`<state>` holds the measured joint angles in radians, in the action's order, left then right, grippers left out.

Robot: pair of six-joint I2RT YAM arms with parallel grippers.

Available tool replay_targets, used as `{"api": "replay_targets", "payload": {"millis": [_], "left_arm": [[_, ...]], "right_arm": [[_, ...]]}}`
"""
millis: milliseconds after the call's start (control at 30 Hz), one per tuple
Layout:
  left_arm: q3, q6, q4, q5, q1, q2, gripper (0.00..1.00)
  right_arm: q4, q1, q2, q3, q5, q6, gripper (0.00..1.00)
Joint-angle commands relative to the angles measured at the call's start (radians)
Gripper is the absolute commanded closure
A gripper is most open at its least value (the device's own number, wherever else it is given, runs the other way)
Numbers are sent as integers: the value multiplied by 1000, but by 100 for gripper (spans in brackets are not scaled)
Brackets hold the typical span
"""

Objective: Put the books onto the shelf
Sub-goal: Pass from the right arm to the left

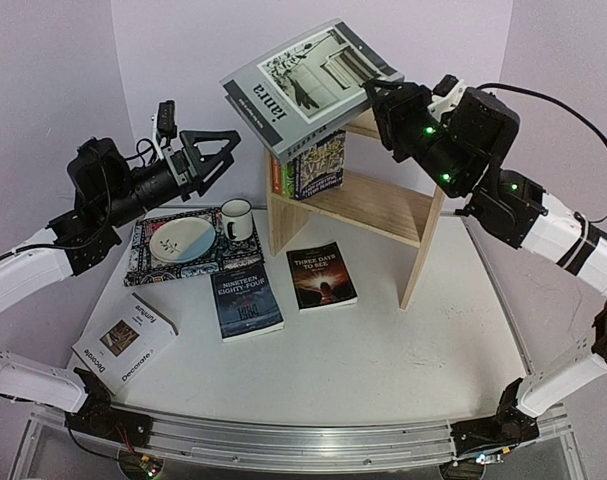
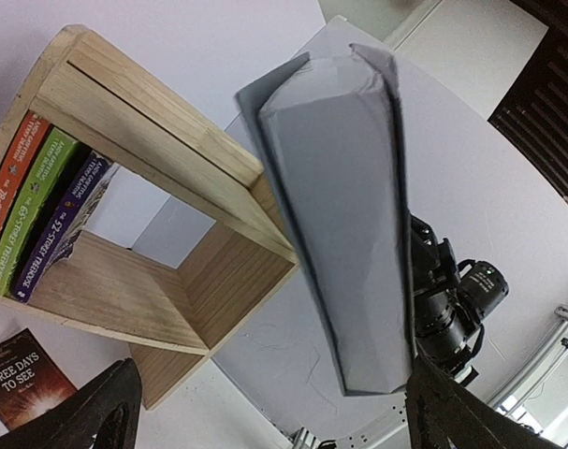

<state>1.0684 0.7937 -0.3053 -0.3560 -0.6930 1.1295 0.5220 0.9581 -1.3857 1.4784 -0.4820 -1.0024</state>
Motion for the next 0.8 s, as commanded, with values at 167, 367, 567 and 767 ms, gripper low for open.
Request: {"api": "replay_targets", "payload": {"millis": [167,367,567,767], "left_arm": [[68,-4,-181,-60,3,-24,0],[75,24,-190,-58,2,-10,0],[75,35,-194,-46,2,-4,0],[89,61,-205,-54,2,9,19]], "right_arm": [[63,1,15,-16,60,-112,67],[88,1,-4,-23,113,-143,68],[110,1,-23,-21,129,-139,68],[140,1,-43,-21,158,-127,68]]}}
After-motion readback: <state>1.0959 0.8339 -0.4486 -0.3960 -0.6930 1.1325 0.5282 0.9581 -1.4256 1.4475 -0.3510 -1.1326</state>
